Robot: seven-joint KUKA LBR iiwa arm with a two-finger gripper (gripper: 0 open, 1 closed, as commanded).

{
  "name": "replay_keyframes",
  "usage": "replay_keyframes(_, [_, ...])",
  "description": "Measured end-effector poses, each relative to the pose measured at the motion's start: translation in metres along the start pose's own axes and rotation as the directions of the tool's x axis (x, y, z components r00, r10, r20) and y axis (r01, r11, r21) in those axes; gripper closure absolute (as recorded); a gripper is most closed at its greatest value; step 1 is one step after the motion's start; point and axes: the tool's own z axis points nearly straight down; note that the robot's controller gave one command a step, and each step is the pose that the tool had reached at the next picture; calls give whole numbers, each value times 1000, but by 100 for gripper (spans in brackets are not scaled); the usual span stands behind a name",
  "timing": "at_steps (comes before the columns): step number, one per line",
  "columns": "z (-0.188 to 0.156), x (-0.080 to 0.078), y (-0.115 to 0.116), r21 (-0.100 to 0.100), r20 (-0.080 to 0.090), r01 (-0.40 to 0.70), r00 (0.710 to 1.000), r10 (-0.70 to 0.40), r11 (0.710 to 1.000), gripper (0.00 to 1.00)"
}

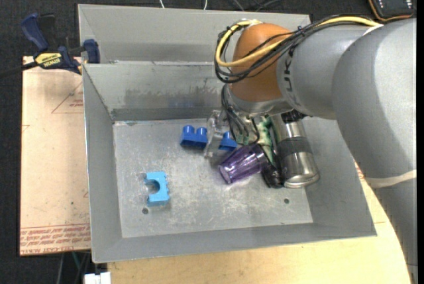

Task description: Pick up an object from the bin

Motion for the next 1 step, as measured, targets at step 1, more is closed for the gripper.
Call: replay_keyframes(1, [0, 0, 0, 0, 0, 0, 1000, 0, 1000, 100])
